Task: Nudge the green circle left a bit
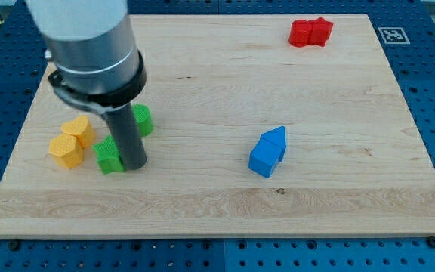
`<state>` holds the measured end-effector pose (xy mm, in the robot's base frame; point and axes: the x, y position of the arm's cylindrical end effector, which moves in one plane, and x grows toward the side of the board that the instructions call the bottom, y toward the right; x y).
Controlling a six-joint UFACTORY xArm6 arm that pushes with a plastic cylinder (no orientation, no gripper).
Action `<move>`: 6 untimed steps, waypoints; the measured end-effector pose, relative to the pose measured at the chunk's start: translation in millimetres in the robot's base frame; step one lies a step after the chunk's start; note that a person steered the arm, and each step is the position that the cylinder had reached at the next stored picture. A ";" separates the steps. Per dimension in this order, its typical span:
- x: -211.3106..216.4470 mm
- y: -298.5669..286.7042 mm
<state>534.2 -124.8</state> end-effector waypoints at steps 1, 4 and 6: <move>13.9 -4.7; -32.3 29.2; -113.9 29.7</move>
